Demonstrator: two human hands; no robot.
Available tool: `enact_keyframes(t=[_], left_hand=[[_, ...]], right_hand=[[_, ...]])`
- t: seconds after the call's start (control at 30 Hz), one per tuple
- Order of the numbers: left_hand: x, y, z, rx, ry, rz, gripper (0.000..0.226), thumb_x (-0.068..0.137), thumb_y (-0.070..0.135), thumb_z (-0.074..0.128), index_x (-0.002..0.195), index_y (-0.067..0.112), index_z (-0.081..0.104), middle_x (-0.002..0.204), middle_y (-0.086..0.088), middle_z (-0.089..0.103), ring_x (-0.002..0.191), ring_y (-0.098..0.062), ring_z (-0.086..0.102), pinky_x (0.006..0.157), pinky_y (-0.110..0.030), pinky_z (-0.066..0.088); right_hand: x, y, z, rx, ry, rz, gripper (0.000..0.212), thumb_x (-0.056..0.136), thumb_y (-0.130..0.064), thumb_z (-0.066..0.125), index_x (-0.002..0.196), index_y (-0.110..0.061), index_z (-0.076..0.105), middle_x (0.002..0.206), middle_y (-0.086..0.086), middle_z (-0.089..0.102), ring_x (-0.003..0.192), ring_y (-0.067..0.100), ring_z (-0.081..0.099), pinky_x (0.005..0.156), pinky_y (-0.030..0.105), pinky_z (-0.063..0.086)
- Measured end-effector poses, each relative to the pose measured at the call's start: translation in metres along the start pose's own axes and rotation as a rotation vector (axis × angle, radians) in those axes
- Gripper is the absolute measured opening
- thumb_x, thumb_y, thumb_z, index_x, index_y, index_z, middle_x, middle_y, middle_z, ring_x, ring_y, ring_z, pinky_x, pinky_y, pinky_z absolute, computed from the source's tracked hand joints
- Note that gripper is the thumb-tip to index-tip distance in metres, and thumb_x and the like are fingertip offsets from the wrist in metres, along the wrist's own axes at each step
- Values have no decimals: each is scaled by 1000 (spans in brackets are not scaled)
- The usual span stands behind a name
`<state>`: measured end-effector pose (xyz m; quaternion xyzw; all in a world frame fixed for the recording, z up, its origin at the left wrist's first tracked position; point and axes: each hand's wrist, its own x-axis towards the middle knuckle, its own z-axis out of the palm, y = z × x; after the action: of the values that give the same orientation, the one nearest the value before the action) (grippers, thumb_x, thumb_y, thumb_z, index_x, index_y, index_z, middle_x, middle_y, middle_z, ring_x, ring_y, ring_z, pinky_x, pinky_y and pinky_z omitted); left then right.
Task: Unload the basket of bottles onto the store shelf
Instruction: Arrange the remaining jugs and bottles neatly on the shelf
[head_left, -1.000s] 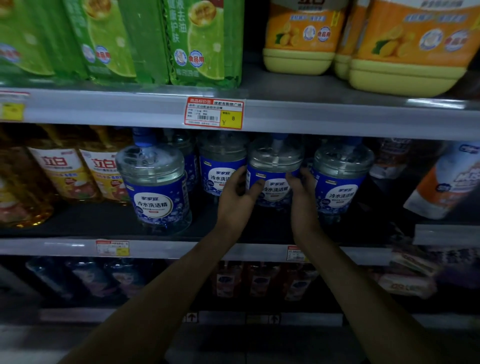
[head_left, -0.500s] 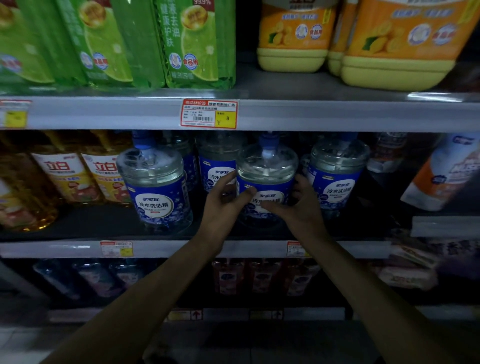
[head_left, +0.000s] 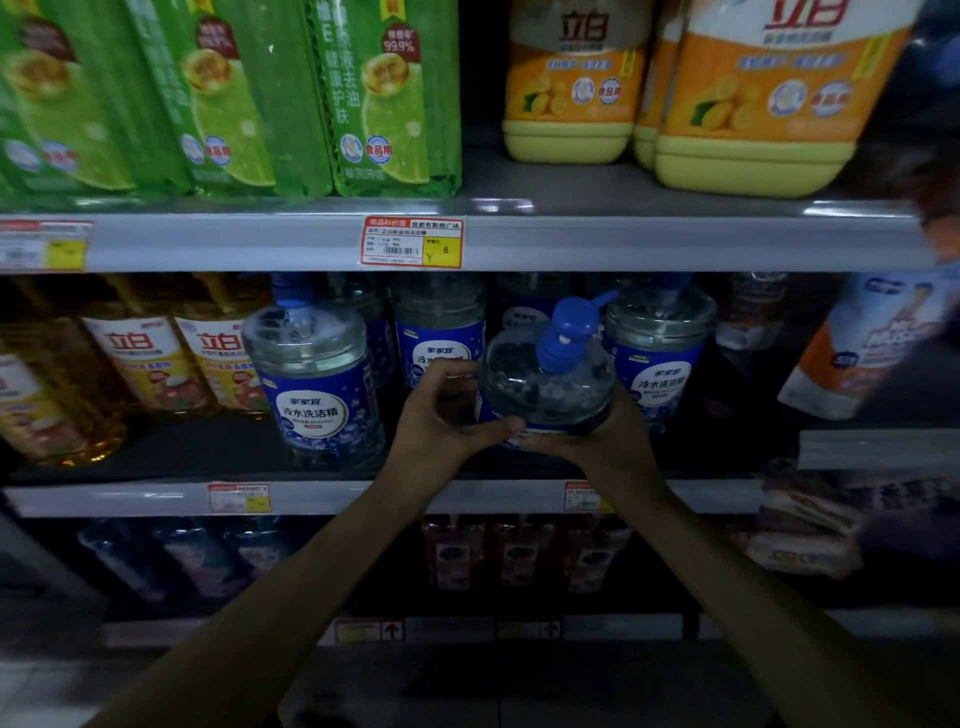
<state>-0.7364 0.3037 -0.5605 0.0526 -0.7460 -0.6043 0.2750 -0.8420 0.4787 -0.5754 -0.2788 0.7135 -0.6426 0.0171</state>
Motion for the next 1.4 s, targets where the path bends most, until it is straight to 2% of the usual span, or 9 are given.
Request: enact_keyframes(t=[0.17, 0.33, 0.5, 0.7, 0.87, 0.93, 1.03, 1.23, 1.4], left_hand=[[-7, 7, 10, -7, 0, 69, 54, 74, 20, 87, 121, 12, 62, 124, 0, 71, 118, -13, 67, 98, -32, 58], [-10, 14, 26, -60, -26, 61, 49, 82, 10, 83, 126, 15, 61, 127, -5, 70, 119, -14, 68, 100, -32, 57], [-8, 28, 47, -133, -62, 63, 56, 90, 14, 76, 143, 13, 57, 139, 0, 66, 129, -14, 62, 105, -32, 54], [-11, 26, 68, -173, -106, 2, 56, 97, 20, 71, 150, 21, 53, 145, -4, 62, 133, -20, 60, 108, -42, 52], [-15, 26, 86, -165, -161, -7, 54, 96, 21, 68, 146, 31, 51, 142, 2, 64, 128, -10, 63, 102, -29, 55], [-15, 22, 93, -141, -185, -18, 57, 98, 24, 67, 151, 27, 49, 144, 5, 63, 130, -8, 61, 104, -29, 54], [-9, 13, 101, -111, -193, -40, 51, 107, 14, 56, 156, 21, 45, 149, 7, 58, 132, -5, 58, 106, -29, 53], [2, 4, 111, -63, -114, -65, 39, 107, 4, 51, 145, 8, 57, 125, 3, 69, 110, 5, 67, 88, -14, 53], [20, -21, 109, 120, 39, -133, 34, 100, 5, 56, 131, 16, 66, 107, -4, 76, 101, -23, 71, 90, -47, 60]], right_hand=[[-7, -4, -6, 24, 6, 2, 97, 59, -4, 98, 144, -16, 53, 134, -6, 68, 123, 11, 64, 97, 29, 57], [-14, -10, -21, 34, 46, -9, 96, 56, 1, 97, 139, -22, 54, 123, -23, 69, 114, -3, 65, 85, 13, 54], [-17, -20, -40, 69, 81, -13, 103, 54, -16, 99, 145, -19, 51, 135, -8, 66, 121, 7, 65, 92, 26, 58], [-29, -20, -60, 15, 122, 5, 94, 58, -11, 99, 140, -21, 55, 128, -13, 68, 112, -3, 66, 84, 15, 57], [-34, -13, -76, -69, 164, 35, 91, 56, -20, 101, 132, -31, 53, 119, -26, 63, 100, -19, 61, 76, 5, 51], [-36, -10, -82, -108, 173, 50, 94, 55, -24, 101, 136, -25, 54, 125, -18, 65, 107, -8, 64, 80, 9, 53], [-38, -6, -90, -98, 211, 73, 100, 55, -20, 101, 142, -20, 53, 134, -6, 66, 118, 11, 66, 93, 29, 59], [-37, -4, -99, -109, 223, 96, 106, 48, -30, 104, 141, -26, 53, 134, -9, 66, 120, 13, 65, 97, 45, 58], [-40, -2, -102, -108, 215, 80, 110, 41, -50, 101, 138, -29, 52, 130, -11, 67, 117, 12, 67, 92, 47, 60]])
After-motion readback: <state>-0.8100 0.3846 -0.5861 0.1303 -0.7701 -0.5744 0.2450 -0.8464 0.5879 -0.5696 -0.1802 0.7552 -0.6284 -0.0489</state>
